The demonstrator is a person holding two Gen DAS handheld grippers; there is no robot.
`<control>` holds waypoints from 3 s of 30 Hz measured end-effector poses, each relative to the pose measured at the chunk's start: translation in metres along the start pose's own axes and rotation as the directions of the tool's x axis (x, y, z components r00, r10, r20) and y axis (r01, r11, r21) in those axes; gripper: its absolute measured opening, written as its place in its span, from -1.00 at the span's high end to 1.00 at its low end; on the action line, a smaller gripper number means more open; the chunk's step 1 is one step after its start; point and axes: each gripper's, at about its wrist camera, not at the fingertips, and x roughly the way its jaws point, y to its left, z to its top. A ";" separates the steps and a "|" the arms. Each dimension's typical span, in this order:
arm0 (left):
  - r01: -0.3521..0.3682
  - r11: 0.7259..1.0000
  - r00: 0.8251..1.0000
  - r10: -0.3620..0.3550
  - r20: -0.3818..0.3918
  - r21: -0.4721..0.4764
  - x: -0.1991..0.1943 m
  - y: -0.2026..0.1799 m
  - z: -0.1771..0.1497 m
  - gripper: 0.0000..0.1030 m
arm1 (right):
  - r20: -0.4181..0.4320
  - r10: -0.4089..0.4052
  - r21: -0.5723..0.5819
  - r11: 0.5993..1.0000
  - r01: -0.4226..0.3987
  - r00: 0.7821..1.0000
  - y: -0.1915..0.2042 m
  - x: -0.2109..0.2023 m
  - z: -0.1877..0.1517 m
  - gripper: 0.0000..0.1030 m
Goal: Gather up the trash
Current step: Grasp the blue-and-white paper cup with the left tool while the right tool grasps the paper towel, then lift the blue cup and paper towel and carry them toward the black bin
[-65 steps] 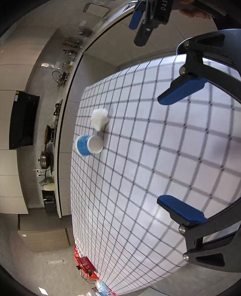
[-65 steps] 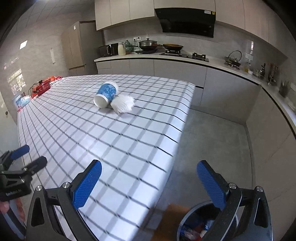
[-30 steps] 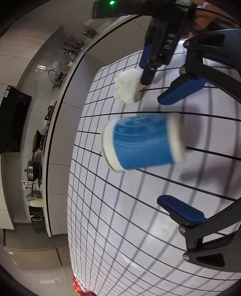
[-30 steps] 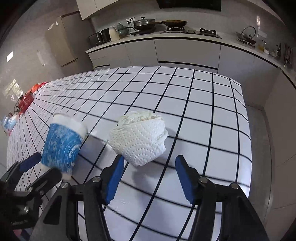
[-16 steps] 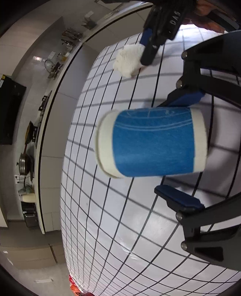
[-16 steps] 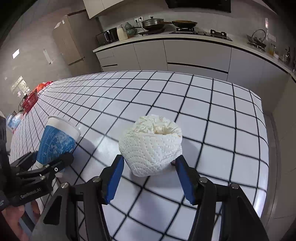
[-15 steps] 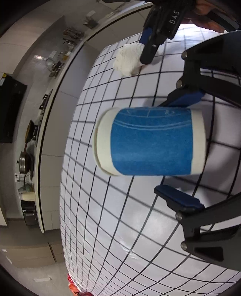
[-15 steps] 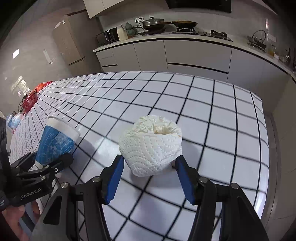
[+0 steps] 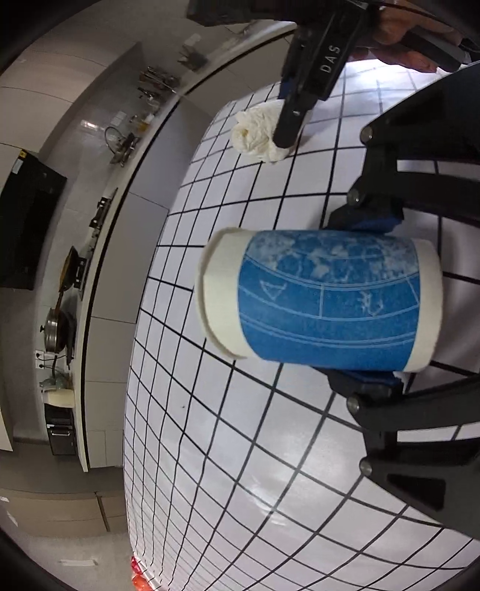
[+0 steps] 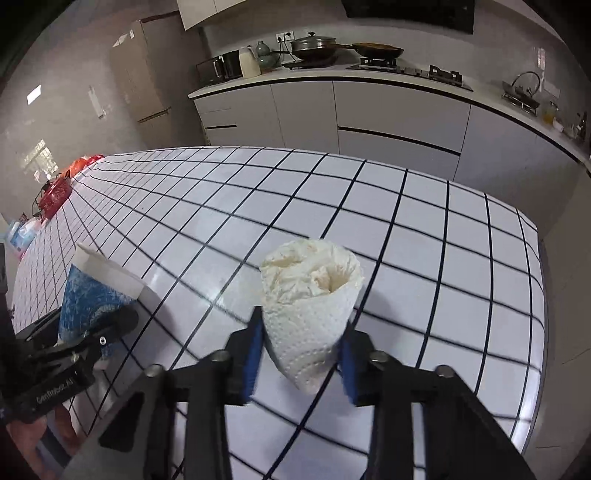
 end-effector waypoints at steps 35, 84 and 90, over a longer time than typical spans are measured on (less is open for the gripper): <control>0.045 0.988 0.992 -0.062 0.109 0.150 -0.157 -0.115 -0.107 -0.08 | 0.141 0.015 0.000 1.000 -0.015 0.990 0.000 -0.227 -0.168 0.45; 0.256 0.889 0.965 -0.257 -0.048 0.379 -0.180 -0.350 -0.249 -0.08 | 0.112 -0.197 0.217 0.961 0.170 0.974 -0.186 -0.401 -0.384 0.45; 0.248 0.888 0.969 -0.230 -0.094 0.388 -0.165 -0.364 -0.265 -0.08 | 0.074 -0.182 0.230 0.960 0.161 0.981 -0.204 -0.393 -0.400 0.45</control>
